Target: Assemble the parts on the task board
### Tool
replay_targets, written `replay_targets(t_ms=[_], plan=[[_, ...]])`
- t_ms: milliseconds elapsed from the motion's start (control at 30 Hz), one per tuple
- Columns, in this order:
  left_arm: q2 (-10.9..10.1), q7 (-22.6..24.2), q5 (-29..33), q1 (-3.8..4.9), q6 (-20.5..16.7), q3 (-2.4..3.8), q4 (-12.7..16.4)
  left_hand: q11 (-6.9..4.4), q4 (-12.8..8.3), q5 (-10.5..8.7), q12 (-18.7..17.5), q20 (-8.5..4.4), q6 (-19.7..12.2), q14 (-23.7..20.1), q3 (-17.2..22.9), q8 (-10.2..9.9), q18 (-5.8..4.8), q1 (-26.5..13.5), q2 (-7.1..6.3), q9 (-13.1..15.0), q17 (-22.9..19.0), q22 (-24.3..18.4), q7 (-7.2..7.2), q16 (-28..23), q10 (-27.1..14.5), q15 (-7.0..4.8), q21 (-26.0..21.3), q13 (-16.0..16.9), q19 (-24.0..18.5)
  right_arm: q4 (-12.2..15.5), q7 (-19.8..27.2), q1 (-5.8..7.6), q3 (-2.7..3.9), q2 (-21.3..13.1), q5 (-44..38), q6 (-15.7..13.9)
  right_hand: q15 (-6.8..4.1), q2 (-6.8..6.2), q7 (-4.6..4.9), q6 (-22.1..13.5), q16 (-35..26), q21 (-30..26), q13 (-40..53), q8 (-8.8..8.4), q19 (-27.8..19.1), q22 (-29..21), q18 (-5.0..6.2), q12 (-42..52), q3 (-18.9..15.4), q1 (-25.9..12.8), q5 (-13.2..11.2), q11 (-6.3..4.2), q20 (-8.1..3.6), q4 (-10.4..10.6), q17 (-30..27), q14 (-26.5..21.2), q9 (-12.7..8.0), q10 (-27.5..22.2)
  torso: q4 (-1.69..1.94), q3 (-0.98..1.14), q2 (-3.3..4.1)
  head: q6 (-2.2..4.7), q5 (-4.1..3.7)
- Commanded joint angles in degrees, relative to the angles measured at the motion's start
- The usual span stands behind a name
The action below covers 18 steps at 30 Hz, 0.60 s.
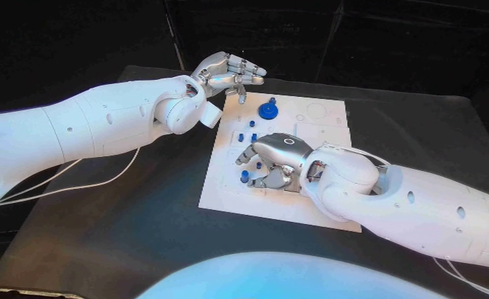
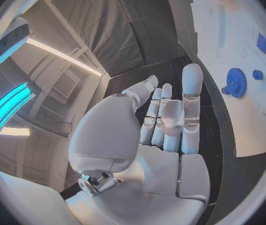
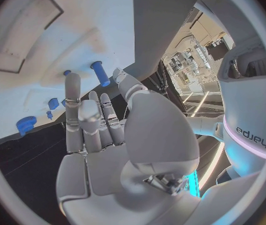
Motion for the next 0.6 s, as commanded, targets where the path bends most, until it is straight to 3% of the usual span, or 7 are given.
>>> replay_targets(t_ms=[33, 167, 233, 300, 367, 433, 600], plan=[[-0.09, 0.4, 0.23, 0.1, 0.27, 0.04, 0.12, 0.18, 0.03, -0.1, 0.38, 0.28, -0.32, -0.28, -0.15, 0.2, 1.11, -0.46, 0.05, -0.03, 0.03, 0.05, -0.08, 0.01, -0.38, -0.1, -0.05, 0.08, -0.2, 2.68, 2.0, 0.31, 0.27, -3.73, 5.01, -7.77, -0.4, 0.75, 0.8, 0.13, -0.34, -0.32, 0.31, -0.04, -0.35, -0.17, -0.05, 2.17, -2.45, -1.2, 0.61, -0.37, -0.23, 1.37, -0.57, -0.05, 0.08, 1.04, 0.04, -0.18, -0.17, 0.85, -1.68], [-0.27, 0.36, 0.23, 0.1, 0.23, 0.03, 0.05, 0.18, 0.03, -0.1, 0.38, 0.28, -0.32, -0.28, -0.15, 0.2, 1.11, -0.46, 0.05, -0.03, 0.03, 0.05, -0.08, 0.01, -0.38, -0.1, -0.05, 0.08, -0.2, 4.67, 0.84, 2.0, 0.81, -9.66, 16.63, -10.45, -1.07, 2.06, 1.36, 4.25, 3.01, 0.4, 1.6, 1.64, 1.02, 0.03, -0.01, 7.51, -4.77, -2.09, 0.96, -1.09, -0.78, 3.42, 5.56, 2.79, 0.77, 8.61, -0.19, -0.21, -0.5, 1.38, -2.97], [-0.3, 0.34, 0.24, 0.1, 0.23, 0.03, 0.02, 0.18, 0.03, -0.1, 0.38, 0.28, -0.32, -0.28, -0.15, 0.2, 1.11, -0.46, 0.05, -0.03, 0.03, 0.05, -0.08, 0.01, -0.38, -0.1, -0.05, 0.08, -0.2, 5.14, -0.13, 2.77, 0.93, -12.44, 22.72, -10.46, -2.33, 3.29, 0.04, 6.88, 6.66, 2.85, 3.57, 2.96, 3.72, 3.57, -0.38, 12.14, -4.5, -1.22, 1.34, -2.97, -1.55, 3.57, 13.36, 5.12, 1.2, 16.85, -0.31, -0.22, -0.65, 1.58, -3.67], [-0.31, 0.33, 0.24, 0.1, 0.24, 0.03, 0.03, 0.18, 0.03, -0.1, 0.38, 0.28, -0.32, -0.28, -0.15, 0.2, 1.11, -0.46, 0.05, -0.03, 0.03, 0.05, -0.08, 0.01, -0.38, -0.1, -0.05, 0.08, -0.2, 5.5, -0.92, 3.17, 0.99, -14.43, 26.01, -10.36, -3.22, 3.29, -0.73, 7.75, 8.46, 5.14, 4.81, 3.43, 6.05, 7.3, -0.96, 14.36, -4.55, -0.61, 1.41, -3.97, -2.35, 3.33, 17.12, 6.16, 1.31, 20.27, -0.37, -0.24, -0.71, 1.63, -4.07], [-0.3, 0.33, 0.24, 0.1, 0.26, 0.03, 0.03, 0.18, 0.03, -0.1, 0.38, 0.28, -0.32, -0.28, -0.15, 0.2, 1.11, -0.46, 0.05, -0.03, 0.03, 0.05, -0.08, 0.01, -0.38, -0.1, -0.05, 0.08, -0.2, 5.98, -2.26, 3.59, 1.04, -17.13, 29.42, -9.88, -4.27, 2.94, -1.59, 8.35, 9.18, 6.95, 7.48, 4.05, 7.96, 9.79, -1.46, 17.7, -5.41, -0.85, 1.3, -4.92, -3.65, 3.69, 18.2, 6.59, 1.33, 23.04, -0.56, -0.25, -0.86, 1.71, -5.19], [-0.27, 0.35, 0.24, 0.09, 0.29, 0.02, 0.01, 0.18, 0.03, -0.1, 0.38, 0.28, -0.32, -0.28, -0.15, 0.2, 1.11, -0.46, 0.05, -0.03, 0.03, 0.05, -0.08, 0.01, -0.38, -0.1, -0.05, 0.08, -0.2, 6.17, -3.2, 3.77, 1.06, -18.7, 30.04, -9.49, -4.84, 3.36, -1.79, 8.28, 10.02, 8.2, 13.39, 5.07, 9.19, 11.55, -1.81, 23.06, -6.69, -1.19, 1.37, -5.54, -4.65, 4.77, 19.74, 6.85, 1.28, 22.22, -0.76, -0.24, -1.04, 1.71, -5.95], [-0.39, 0.39, 0.24, 0.08, 0.37, 0.02, 0.09, 0.18, 0.03, -0.1, 0.38, 0.28, -0.32, -0.28, -0.15, 0.2, 1.11, -0.46, 0.05, -0.03, 0.03, 0.05, -0.08, 0.01, -0.38, -0.1, -0.05, 0.08, -0.2, 6.66, -5.94, 3.84, 1.04, -21.26, 24.64, -8.25, -5.05, 3.81, -2.6, 8.76, 12.81, 10.06, 42.24, 7.35, 10.84, 14.97, -2.42, 46.21, -9.19, -2.67, 1.32, -5.8, -4.68, 6.93, 26.18, 7.9, 1.81, 28.36, -0.97, -0.12, -1.12, 1.83, -7.8]])
